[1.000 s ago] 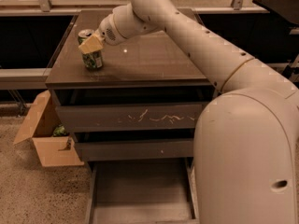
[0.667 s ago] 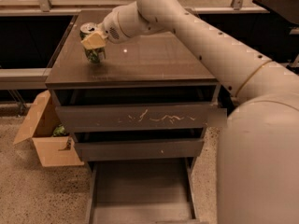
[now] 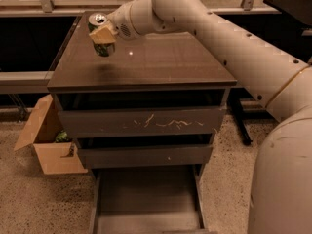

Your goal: Place green can into bottom drawer

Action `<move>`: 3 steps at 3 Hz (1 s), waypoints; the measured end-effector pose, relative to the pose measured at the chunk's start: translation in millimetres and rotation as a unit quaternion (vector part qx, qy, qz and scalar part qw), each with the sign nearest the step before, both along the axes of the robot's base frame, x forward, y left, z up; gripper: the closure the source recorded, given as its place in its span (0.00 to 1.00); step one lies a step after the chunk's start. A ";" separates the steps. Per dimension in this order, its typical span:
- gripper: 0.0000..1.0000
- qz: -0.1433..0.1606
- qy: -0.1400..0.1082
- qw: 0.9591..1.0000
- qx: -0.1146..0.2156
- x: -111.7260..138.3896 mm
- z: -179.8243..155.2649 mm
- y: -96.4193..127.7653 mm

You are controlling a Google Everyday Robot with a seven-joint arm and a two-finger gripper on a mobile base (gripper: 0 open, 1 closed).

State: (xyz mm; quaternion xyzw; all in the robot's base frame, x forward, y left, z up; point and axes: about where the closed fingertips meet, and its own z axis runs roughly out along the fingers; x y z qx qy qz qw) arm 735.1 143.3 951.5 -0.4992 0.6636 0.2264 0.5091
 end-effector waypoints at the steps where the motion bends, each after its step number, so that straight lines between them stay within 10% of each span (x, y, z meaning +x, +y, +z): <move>1: 1.00 0.028 0.004 1.000 0.007 -16.0 0.6 9.0; 3: 1.00 0.113 0.003 0.993 0.030 -96.5 8.8 26.7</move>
Offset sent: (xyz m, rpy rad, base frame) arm -0.1061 0.0269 0.0083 0.0649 0.0093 0.2716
